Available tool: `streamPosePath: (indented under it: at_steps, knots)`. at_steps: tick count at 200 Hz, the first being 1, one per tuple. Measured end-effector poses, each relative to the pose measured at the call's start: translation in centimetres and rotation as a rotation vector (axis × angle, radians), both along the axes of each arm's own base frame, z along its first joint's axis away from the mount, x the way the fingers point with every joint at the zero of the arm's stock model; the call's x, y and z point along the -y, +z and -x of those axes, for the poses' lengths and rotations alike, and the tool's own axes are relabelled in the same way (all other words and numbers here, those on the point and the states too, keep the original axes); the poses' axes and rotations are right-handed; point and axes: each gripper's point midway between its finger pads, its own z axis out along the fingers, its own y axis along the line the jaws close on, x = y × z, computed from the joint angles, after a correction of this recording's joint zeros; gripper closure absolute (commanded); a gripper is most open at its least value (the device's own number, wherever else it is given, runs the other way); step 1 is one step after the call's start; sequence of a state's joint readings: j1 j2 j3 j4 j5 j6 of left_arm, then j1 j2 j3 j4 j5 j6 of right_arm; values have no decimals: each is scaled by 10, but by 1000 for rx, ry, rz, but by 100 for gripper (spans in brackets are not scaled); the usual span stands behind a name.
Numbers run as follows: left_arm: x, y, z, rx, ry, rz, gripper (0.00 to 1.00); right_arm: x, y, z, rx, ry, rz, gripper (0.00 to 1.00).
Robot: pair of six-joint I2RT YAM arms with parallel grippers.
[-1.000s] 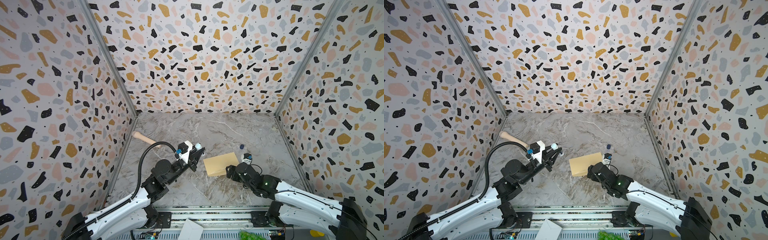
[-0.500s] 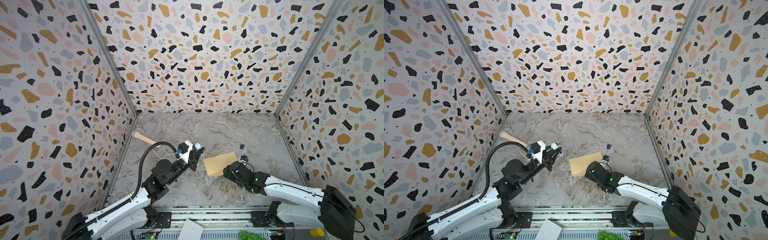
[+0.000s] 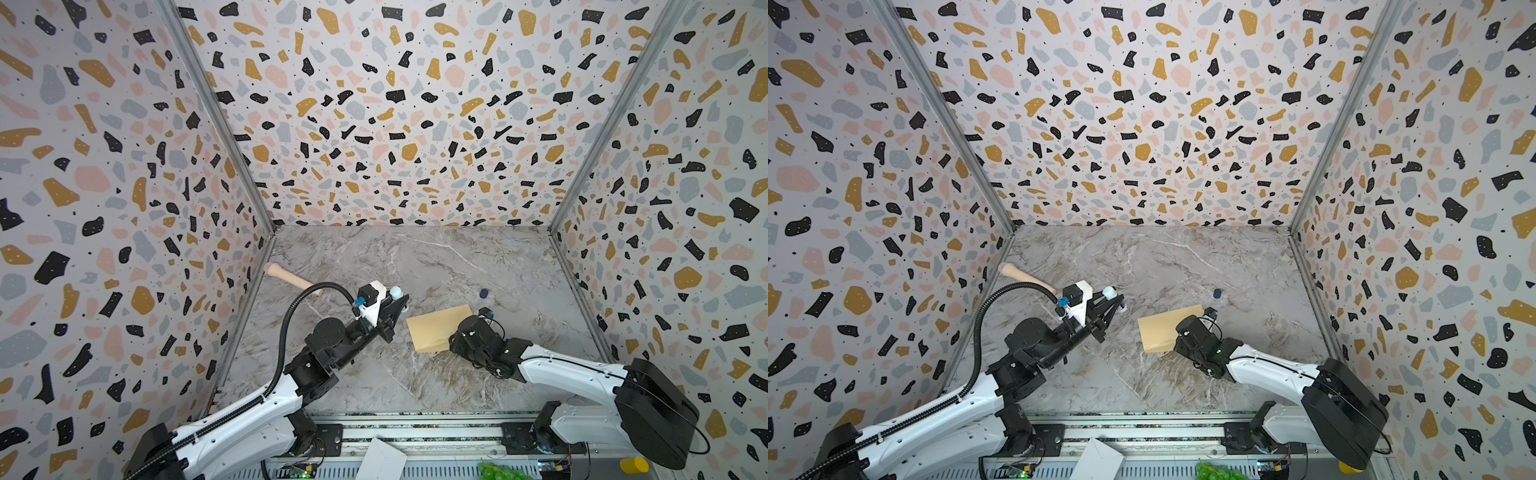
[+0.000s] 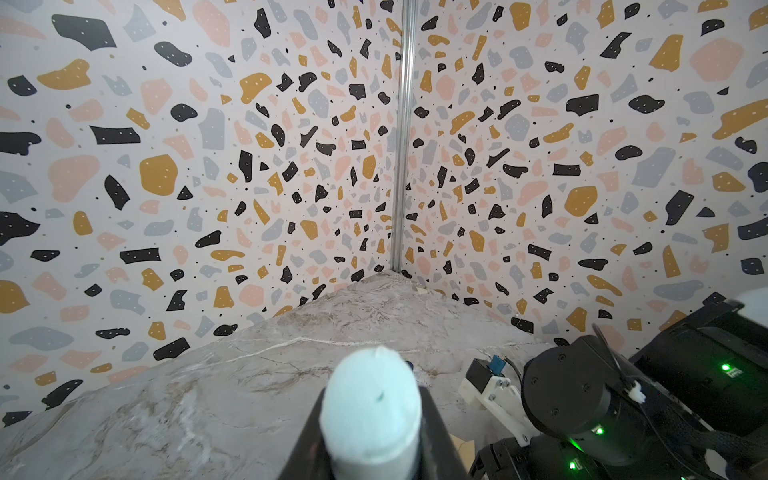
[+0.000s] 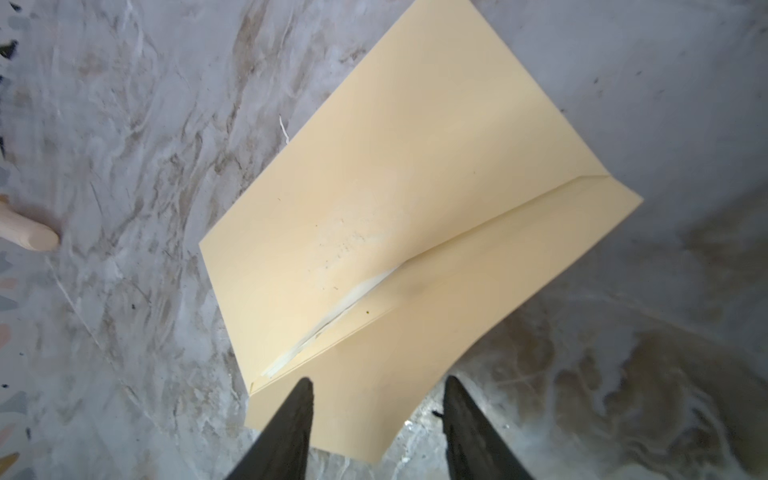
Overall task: Place the letter into the envelope and seal it
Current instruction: 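Lift and fold the envelope flap over with the right gripper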
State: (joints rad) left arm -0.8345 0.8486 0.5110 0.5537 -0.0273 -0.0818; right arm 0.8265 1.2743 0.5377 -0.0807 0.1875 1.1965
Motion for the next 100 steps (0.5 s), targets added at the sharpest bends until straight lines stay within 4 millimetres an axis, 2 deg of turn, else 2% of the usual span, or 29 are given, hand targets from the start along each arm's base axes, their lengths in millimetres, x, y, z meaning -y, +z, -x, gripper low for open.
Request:
streamPosePath:
  at_steps: [32,52,80,100]
  knots:
    - [0,-2,0,-12,1,-1,100,1,-10,-2,-13,21,27,85]
    - [-1,-4,-2,-17,11,-5,100,4,-8,-9,9,48,46,95]
    - [-4,-10,-7,-36,45,-20,100,5,4,-19,59,165,76,98]
    - [-6,-22,-12,-67,72,-52,100,6,21,-24,110,295,90,98]
